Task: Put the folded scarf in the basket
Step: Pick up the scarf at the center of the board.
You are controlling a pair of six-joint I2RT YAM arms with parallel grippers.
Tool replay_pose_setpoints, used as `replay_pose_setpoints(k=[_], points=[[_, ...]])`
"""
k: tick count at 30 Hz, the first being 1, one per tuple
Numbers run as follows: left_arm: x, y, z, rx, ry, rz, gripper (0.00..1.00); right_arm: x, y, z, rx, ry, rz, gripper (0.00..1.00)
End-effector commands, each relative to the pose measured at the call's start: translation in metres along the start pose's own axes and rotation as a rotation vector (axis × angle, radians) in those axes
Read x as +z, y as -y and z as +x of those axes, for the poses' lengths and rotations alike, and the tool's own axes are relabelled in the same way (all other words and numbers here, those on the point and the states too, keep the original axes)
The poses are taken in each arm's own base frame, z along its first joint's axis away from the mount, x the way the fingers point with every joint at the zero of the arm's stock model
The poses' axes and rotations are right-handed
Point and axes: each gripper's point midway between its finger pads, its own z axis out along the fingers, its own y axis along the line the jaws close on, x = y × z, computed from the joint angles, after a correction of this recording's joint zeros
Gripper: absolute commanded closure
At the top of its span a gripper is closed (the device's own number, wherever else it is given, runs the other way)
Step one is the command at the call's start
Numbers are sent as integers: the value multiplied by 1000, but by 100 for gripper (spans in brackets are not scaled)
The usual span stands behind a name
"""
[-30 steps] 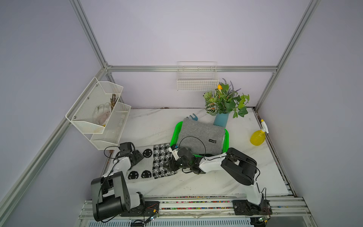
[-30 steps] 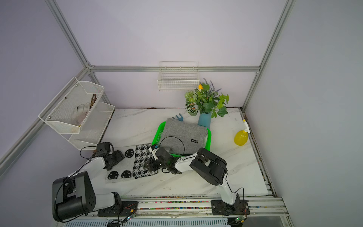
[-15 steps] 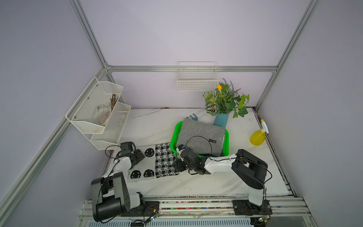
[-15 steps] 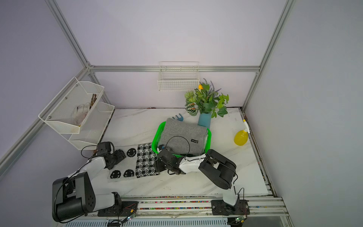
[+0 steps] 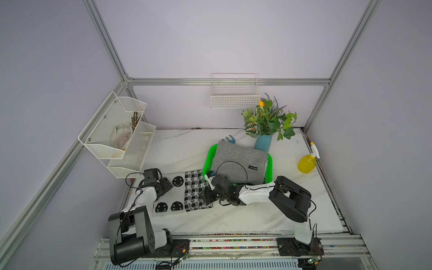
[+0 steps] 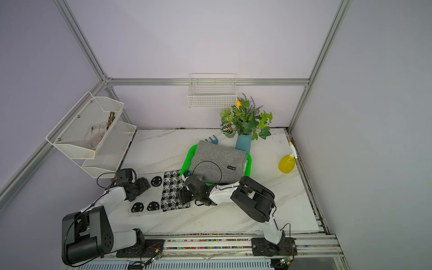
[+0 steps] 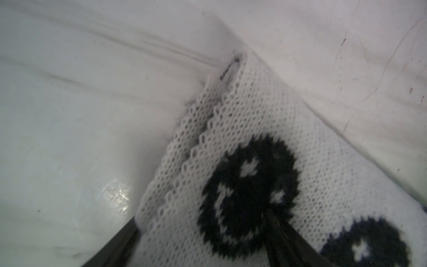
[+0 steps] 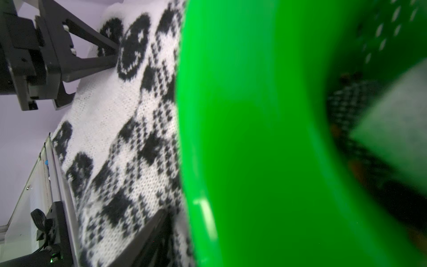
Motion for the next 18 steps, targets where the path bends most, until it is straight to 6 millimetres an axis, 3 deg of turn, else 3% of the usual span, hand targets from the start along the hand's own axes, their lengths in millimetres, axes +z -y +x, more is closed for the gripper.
replay_pose_setpoints(k=[1,8,9,12,18], points=[[-5,11,0,32,5,41,22,16,22,45,80,-140,26,37],[-3,15,2,39,-1,60,22,36,-1,41,131,-144,-117,56],[-3,16,1,39,0,61,22,36,-4,39,133,-144,-131,63],[-4,18,1,41,3,76,22,36,-8,32,109,-138,-121,100],[-11,24,-3,32,10,100,21,22,-18,16,24,-118,-60,100]])
